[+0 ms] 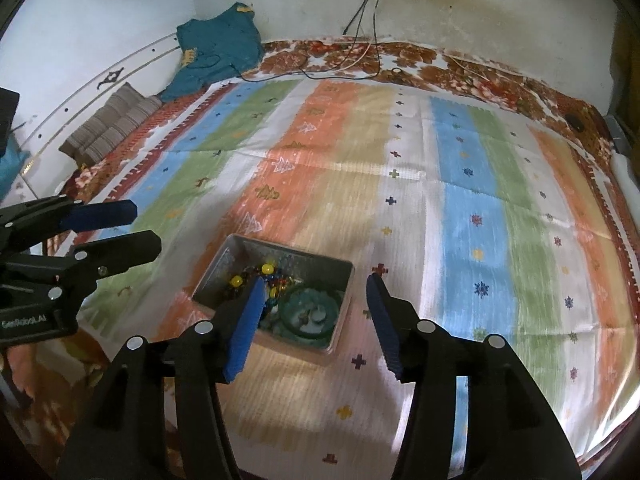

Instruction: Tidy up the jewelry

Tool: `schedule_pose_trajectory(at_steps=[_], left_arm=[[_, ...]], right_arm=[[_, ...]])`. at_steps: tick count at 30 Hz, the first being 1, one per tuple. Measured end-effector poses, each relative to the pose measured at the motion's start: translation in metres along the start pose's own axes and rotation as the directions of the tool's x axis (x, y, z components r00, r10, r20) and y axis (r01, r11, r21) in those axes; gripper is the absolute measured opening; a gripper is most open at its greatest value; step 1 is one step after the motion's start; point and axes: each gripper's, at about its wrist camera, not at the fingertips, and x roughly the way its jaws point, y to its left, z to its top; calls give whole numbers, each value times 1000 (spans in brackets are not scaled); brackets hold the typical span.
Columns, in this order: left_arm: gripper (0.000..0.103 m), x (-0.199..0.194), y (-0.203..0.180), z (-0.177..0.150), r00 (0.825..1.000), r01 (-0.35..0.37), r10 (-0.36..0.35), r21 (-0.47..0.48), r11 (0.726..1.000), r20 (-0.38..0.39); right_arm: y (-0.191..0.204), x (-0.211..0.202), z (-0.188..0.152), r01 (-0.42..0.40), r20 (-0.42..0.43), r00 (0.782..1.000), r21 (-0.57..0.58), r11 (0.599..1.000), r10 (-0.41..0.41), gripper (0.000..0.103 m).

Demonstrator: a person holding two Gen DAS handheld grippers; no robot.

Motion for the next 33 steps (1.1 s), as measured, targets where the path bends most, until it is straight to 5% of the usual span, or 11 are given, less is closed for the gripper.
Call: schedule_pose_trajectory(at_steps=[33], left_arm=[[97,-33,-7,-34,996,-9,10,-17,1000,87]], right_arm=[[3,-43,-33,20,63,998,-2,1000,-20,93]])
